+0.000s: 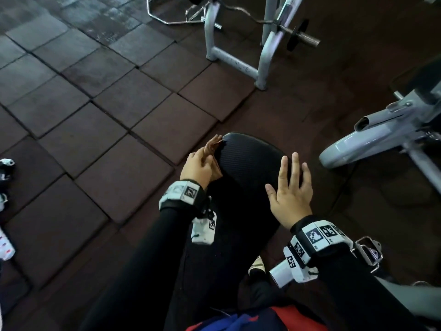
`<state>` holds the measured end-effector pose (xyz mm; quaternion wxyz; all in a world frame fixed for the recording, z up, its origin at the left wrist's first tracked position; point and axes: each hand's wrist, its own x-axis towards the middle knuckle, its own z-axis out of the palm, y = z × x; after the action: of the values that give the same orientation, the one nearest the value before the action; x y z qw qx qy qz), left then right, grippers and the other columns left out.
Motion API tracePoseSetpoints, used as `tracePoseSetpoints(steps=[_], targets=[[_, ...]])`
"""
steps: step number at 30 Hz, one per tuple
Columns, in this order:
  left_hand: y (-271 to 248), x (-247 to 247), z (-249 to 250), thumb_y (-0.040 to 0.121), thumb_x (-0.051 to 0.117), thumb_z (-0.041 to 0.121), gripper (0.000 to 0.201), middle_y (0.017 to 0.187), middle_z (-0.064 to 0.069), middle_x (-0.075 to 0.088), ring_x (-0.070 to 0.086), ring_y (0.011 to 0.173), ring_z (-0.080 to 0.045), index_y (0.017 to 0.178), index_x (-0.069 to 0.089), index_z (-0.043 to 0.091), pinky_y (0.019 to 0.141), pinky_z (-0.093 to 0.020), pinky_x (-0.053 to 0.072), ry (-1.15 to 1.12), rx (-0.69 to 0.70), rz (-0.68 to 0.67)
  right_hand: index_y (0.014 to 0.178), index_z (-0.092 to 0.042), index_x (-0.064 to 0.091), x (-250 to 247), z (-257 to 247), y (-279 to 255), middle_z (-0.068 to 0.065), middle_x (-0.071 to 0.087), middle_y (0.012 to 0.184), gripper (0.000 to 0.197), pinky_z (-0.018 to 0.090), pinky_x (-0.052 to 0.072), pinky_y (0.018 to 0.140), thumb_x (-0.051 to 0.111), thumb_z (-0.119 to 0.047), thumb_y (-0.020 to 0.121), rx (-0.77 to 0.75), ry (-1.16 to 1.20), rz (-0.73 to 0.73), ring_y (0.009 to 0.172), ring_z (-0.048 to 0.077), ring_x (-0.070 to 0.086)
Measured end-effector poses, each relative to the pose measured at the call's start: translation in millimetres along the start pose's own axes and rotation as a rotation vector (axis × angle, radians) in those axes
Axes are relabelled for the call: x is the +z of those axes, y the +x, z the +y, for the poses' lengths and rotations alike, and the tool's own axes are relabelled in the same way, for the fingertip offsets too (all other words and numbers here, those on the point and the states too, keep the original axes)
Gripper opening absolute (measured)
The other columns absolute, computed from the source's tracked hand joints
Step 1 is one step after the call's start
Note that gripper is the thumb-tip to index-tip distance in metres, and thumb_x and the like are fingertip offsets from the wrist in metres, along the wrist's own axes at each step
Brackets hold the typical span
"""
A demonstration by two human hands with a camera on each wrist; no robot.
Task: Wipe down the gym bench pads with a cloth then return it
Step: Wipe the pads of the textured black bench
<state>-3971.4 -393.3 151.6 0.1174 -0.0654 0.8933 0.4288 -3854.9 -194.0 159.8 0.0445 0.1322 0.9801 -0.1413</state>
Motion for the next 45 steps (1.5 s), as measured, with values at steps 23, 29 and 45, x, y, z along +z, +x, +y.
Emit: tracePoseSetpoints(steps=[23, 29, 45], targets=[[-23.0, -4.1, -74.7, 0.100, 0.042, 0.022, 0.025, 0.110, 0.016, 0.062, 0.056, 0.099, 0.014, 0.123, 0.050, 0.031, 0.089, -0.006, 0.038, -0.430, -0.008, -0.211, 0.147, -0.027, -0.015, 3.4, -0.8, 1.1, -0.004, -0.022, 0.155, 0.076, 0.052, 0.013, 0.111, 0.034, -0.048, 0.094, 0.031, 0.004, 0.028, 0.141, 0.027, -0.009], [-19.8, 6.6, -86.6, 0.085, 0.044, 0.048, 0.037, 0.129, 0.018, 0.057, 0.049, 0.124, -0.002, 0.120, 0.046, 0.060, 0.113, -0.037, 0.030, -0.434, 0.103, -0.228, 0.147, -0.029, -0.015, 3.6, 0.4, 2.2, -0.006, -0.022, 0.155, 0.075, 0.051, 0.011, 0.111, 0.034, -0.049, 0.094, 0.037, 0.003, 0.028, 0.142, 0.026, -0.009], [-42.3, 14.8, -95.3, 0.101, 0.034, 0.026, 0.043, 0.150, 0.008, 0.036, 0.024, 0.143, -0.016, 0.143, 0.036, 0.034, 0.118, -0.043, 0.014, -0.166, 0.122, 0.017, 0.147, -0.030, -0.015, 9.9, 2.5, 3.3, -0.007, -0.019, 0.155, 0.076, 0.052, 0.013, 0.110, 0.035, -0.050, 0.092, 0.042, -0.016, 0.078, 0.141, 0.026, -0.005]])
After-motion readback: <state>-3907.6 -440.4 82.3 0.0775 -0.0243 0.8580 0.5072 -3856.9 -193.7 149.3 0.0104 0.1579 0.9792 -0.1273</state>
